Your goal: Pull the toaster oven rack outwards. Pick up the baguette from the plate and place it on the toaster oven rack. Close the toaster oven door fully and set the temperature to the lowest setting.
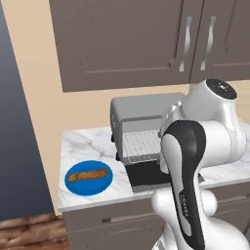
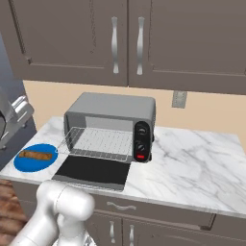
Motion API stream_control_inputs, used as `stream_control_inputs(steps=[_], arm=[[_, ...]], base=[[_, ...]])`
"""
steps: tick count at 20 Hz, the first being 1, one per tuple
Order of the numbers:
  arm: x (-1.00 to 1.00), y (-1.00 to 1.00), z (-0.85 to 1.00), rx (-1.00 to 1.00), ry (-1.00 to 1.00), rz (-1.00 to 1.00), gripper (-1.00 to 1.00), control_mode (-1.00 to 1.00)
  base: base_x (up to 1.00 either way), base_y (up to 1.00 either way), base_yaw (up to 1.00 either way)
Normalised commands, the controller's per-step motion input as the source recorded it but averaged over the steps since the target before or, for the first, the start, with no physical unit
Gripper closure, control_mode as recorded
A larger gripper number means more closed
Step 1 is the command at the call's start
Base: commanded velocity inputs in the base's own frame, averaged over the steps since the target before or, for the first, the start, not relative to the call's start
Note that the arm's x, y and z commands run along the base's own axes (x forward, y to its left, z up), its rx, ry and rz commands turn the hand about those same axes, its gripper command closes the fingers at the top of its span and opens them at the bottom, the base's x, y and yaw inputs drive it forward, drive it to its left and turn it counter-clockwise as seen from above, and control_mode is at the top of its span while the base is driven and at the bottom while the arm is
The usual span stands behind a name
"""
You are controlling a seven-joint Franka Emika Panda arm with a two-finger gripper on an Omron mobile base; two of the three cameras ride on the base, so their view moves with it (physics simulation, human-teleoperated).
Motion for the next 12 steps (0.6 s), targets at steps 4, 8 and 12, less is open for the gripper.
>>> stream_control_inputs(steps=[4, 8, 12], arm=[[0.03, 0.34, -0.31, -0.13, 0.0, 0.03, -1.0, -1.0], [0.16, 0.3, -0.37, -0.12, 0.0, 0.05, -1.0, -1.0], [0.25, 0.15, -0.29, -0.02, 0.0, 0.08, -1.0, -1.0]], base=[[0.0, 0.0, 0.0], [0.0, 0.0, 0.0], [0.0, 0.0, 0.0]])
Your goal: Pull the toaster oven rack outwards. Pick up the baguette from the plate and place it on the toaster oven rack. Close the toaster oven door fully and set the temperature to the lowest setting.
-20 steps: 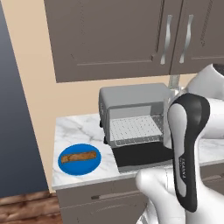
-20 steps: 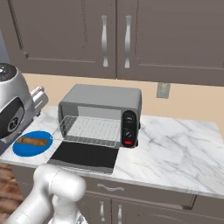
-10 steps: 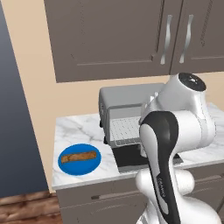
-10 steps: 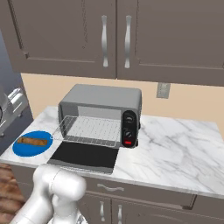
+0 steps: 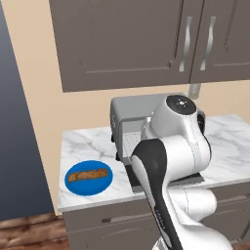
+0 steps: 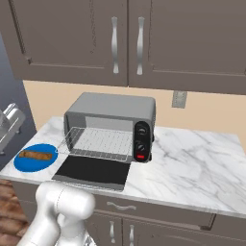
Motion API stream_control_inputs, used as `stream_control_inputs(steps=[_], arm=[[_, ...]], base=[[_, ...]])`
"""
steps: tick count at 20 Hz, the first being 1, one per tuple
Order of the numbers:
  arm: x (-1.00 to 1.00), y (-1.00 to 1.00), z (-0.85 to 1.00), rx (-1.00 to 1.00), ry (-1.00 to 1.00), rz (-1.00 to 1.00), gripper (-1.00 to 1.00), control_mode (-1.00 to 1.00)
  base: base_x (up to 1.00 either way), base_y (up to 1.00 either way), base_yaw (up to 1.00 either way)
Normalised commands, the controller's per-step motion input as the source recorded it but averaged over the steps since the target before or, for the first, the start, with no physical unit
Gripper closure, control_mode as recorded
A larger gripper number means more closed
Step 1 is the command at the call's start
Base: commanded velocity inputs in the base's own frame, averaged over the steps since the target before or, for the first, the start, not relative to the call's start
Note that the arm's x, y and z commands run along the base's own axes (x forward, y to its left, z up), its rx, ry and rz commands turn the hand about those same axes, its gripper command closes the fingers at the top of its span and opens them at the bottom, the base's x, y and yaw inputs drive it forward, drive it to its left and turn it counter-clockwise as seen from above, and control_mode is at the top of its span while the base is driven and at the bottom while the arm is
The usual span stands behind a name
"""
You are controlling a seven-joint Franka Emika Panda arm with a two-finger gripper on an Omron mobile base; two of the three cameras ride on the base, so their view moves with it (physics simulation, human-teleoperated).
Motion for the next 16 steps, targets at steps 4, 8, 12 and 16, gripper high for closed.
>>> stream_control_inputs(steps=[4, 8, 12, 16], arm=[[0.46, 0.11, -0.22, 0.0, 0.02, 0.11, -1.0, -1.0], [0.57, 0.25, -0.16, 0.0, 0.18, 0.07, -1.0, -1.0], [0.57, 0.31, -0.26, -0.04, 0.21, 0.04, -1.0, -1.0], [0.47, 0.22, -0.39, -0.05, 0.14, 0.12, -1.0, -1.0]], base=[[0.0, 0.0, 0.0], [0.0, 0.0, 0.0], [0.0, 0.0, 0.0], [0.0, 0.0, 0.0]])
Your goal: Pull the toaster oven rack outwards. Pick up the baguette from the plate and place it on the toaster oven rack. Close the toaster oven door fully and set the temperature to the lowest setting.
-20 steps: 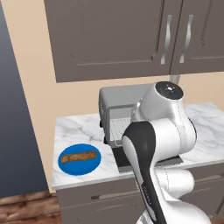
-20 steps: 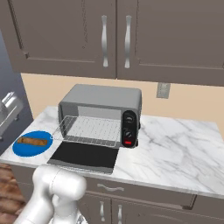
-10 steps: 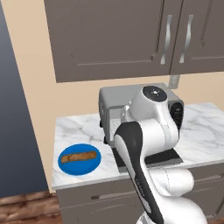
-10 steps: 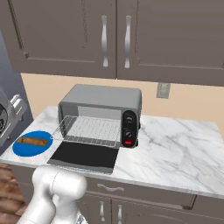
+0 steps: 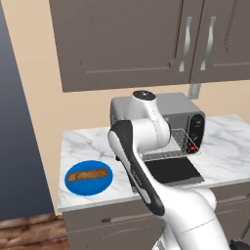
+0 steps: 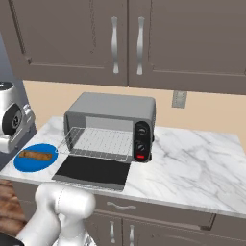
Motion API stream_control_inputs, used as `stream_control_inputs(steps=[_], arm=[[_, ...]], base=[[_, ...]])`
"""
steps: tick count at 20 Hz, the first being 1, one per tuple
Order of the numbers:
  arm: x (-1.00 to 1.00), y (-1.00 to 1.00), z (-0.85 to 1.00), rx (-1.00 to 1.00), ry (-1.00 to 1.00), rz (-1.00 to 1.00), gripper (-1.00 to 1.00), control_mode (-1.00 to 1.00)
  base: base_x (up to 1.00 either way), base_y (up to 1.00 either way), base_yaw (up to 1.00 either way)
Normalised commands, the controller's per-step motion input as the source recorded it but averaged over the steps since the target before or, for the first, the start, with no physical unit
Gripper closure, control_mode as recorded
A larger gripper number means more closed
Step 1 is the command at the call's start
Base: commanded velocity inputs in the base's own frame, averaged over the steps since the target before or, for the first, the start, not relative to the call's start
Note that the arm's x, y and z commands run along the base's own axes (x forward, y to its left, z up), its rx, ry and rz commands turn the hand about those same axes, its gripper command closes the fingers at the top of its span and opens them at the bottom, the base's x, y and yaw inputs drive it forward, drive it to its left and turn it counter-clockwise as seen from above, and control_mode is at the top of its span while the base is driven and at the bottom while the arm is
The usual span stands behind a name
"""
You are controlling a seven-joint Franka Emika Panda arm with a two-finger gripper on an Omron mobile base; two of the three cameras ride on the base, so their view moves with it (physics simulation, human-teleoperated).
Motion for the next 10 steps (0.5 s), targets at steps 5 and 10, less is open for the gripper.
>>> stream_control_inputs(steps=[5, 10], arm=[[0.31, 0.16, -0.51, -0.06, 0.08, 0.22, -1.0, -1.0], [0.25, 0.17, -0.4, -0.03, 0.01, 0.21, -1.0, -1.0]], base=[[0.0, 0.0, 0.0], [0.0, 0.0, 0.0]])
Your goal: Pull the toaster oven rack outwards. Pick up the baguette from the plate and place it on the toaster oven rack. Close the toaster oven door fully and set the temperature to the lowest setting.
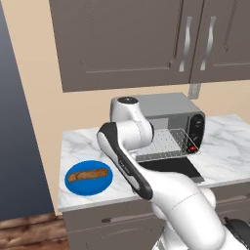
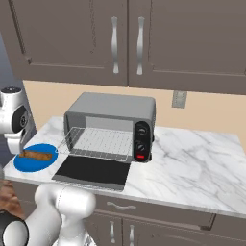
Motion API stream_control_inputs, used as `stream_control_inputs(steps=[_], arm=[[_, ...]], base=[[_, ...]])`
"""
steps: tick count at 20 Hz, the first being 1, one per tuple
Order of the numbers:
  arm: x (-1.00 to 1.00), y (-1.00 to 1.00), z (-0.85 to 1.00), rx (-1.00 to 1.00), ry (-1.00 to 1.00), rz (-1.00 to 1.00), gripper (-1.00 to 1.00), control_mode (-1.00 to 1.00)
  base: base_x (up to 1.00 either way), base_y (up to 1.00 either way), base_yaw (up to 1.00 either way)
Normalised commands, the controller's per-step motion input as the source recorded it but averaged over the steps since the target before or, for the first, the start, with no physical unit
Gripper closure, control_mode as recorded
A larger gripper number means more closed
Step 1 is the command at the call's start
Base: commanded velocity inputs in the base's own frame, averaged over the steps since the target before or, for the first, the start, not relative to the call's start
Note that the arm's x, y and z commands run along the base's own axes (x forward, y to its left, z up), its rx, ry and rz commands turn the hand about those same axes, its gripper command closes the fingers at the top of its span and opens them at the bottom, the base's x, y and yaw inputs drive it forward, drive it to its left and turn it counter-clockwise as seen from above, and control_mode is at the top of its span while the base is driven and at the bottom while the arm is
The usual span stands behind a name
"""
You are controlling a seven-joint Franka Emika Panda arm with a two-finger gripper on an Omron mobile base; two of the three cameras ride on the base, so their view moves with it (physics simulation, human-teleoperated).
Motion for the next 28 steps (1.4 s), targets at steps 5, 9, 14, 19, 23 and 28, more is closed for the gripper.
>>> stream_control_inputs(steps=[5, 9, 14, 19, 23, 28], arm=[[0.27, 0.21, -0.29, -0.03, 0.02, 0.15, -1.0, -1.0], [0.29, 0.21, -0.25, -0.02, 0.05, 0.13, -1.0, -1.0], [0.12, 0.34, -0.11, -0.1, 0.04, 0.0, -1.0, -1.0], [0.07, 0.3, -0.14, -0.1, 0.0, 0.0, -1.0, -1.0], [0.01, 0.3, -0.3, -0.14, -0.01, 0.0, -1.0, -1.0], [0.01, 0.22, -0.35, -0.11, -0.05, 0.0, -1.0, -1.0]], base=[[0.0, 0.0, 0.0], [0.0, 0.0, 0.0], [0.0, 0.0, 0.0], [0.0, 0.0, 0.0], [0.0, 0.0, 0.0], [0.0, 0.0, 0.0]])
